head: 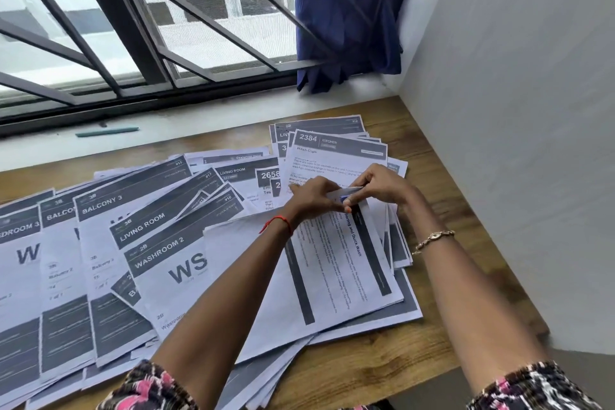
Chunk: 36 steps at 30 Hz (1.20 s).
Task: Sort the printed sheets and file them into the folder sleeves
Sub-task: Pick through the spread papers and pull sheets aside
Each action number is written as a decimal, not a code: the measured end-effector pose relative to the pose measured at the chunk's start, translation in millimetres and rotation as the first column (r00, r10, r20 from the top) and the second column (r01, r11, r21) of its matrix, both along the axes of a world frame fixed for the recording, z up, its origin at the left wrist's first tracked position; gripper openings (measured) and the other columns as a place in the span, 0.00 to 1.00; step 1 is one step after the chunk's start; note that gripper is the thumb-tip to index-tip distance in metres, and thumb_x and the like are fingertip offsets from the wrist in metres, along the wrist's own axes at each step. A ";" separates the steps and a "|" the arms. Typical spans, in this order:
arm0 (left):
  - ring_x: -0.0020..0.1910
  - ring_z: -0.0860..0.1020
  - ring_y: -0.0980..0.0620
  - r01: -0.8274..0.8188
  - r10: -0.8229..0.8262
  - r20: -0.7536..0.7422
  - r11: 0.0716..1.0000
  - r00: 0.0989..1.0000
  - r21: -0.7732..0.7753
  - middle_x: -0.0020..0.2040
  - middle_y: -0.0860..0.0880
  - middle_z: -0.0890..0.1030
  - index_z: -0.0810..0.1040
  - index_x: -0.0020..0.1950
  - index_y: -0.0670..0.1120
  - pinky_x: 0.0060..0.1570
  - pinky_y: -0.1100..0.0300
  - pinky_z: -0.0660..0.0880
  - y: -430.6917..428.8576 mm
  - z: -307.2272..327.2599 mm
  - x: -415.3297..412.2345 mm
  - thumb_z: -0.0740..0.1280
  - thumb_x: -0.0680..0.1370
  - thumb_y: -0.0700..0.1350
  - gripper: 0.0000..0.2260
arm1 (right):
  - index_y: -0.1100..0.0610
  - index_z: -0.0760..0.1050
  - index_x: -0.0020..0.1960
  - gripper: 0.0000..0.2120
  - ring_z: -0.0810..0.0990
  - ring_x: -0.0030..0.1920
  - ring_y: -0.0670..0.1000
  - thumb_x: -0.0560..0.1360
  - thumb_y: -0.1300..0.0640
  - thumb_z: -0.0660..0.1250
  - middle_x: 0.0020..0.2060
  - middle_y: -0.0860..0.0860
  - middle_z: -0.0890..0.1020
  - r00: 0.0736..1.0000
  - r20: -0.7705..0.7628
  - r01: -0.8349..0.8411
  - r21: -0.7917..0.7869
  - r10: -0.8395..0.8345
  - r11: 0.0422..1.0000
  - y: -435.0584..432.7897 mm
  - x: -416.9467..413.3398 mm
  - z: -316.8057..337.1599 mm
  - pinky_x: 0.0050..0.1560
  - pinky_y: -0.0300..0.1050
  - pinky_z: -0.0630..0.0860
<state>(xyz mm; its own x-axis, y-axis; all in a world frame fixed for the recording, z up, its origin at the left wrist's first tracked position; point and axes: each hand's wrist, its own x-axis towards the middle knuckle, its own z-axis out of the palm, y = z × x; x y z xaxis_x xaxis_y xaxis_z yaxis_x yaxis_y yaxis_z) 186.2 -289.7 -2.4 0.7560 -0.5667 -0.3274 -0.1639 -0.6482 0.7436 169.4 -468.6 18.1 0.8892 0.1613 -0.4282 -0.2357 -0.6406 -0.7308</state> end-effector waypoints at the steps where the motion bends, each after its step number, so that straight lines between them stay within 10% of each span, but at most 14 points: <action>1: 0.37 0.74 0.49 -0.014 0.014 0.005 1.000 1.000 -0.013 0.39 0.43 0.82 0.83 0.47 0.43 0.45 0.50 0.62 -0.7 -1.4 1.3 0.74 0.68 0.53 0.15 | 0.55 0.85 0.40 0.08 0.74 0.37 0.51 0.62 0.56 0.78 0.40 0.63 0.83 1.000 0.005 0.009 -0.002 -0.009 1.000 0.2 -0.5 0.1 0.41 0.45 0.65; 11: 0.33 0.71 0.50 -0.050 0.051 0.046 0.998 0.998 -0.027 0.35 0.43 0.78 0.82 0.43 0.39 0.39 0.55 0.60 -0.8 -5.7 -0.9 0.75 0.68 0.48 0.13 | 0.59 0.83 0.36 0.07 0.68 0.32 0.51 0.64 0.56 0.77 0.29 0.57 0.77 0.999 0.046 -0.022 -0.042 0.024 0.999 2.7 -0.1 -6.2 0.34 0.45 0.61; 16: 0.50 0.77 0.48 -0.057 0.057 -0.015 0.998 0.998 -0.034 0.52 0.44 0.79 0.77 0.61 0.41 0.47 0.59 0.72 9.2 -3.4 -1.4 0.77 0.67 0.45 0.25 | 0.66 0.77 0.33 0.17 0.65 0.30 0.49 0.64 0.53 0.78 0.27 0.54 0.71 0.999 0.042 -0.004 -0.013 0.004 1.000 -6.0 -7.0 -5.7 0.32 0.43 0.58; 21: 0.38 0.71 0.49 -0.044 0.045 -0.007 0.994 0.999 0.096 0.39 0.40 0.77 0.82 0.48 0.36 0.28 0.67 0.62 35.6 -7.1 4.3 0.75 0.70 0.43 0.12 | 0.63 0.83 0.42 0.14 0.76 0.35 0.47 0.66 0.53 0.77 0.35 0.56 0.83 0.970 0.098 0.221 0.028 -0.223 0.975 -29.7 -26.7 1.1 0.39 0.42 0.69; 30: 0.50 0.77 0.47 -0.183 0.178 -0.042 0.973 0.983 -0.143 0.54 0.42 0.80 0.78 0.55 0.41 0.54 0.49 0.74 51.8 5.7 -6.3 0.69 0.76 0.42 0.09 | 0.59 0.76 0.37 0.15 0.73 0.36 0.55 0.68 0.47 0.74 0.33 0.56 0.77 0.496 0.405 0.853 -0.060 -0.768 0.518 -62.7 -84.0 -30.3 0.36 0.44 0.65; 36: 0.41 0.77 0.53 -0.333 0.262 -0.233 0.873 0.936 -0.357 0.48 0.41 0.79 0.75 0.53 0.40 0.43 0.65 0.76 57.3 10.5 -17.5 0.66 0.75 0.34 0.07 | 0.66 0.79 0.54 0.20 0.73 0.56 0.66 0.69 0.53 0.74 0.53 0.66 0.76 0.468 0.414 0.883 -0.235 -0.781 0.406 -67.3 -112.4 -49.5 0.53 0.54 0.71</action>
